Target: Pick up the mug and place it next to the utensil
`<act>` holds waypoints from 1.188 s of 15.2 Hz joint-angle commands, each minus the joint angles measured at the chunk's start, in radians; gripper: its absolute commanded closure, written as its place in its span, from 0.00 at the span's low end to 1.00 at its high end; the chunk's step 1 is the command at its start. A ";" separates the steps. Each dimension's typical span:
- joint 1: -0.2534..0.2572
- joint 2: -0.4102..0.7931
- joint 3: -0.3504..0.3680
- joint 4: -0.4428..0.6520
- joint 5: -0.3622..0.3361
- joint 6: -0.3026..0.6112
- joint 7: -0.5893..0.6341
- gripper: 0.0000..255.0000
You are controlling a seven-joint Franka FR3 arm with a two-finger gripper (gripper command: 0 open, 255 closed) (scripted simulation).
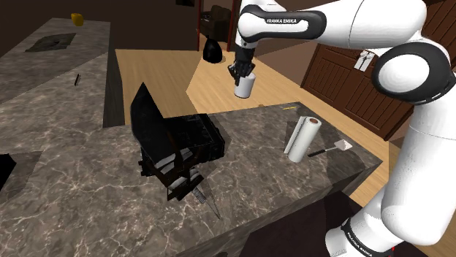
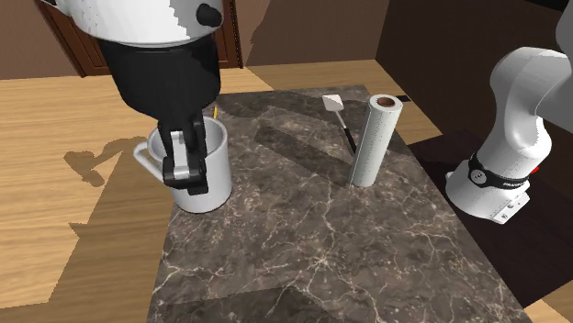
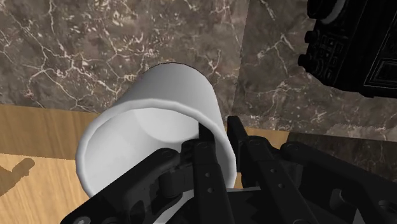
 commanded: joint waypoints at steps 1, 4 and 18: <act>-0.020 -0.056 -0.008 -0.078 0.005 0.025 -0.026 1.00; -0.053 -0.144 -0.025 -0.201 0.012 0.063 -0.075 1.00; -0.195 -0.446 -0.155 -0.575 0.019 0.153 -0.343 1.00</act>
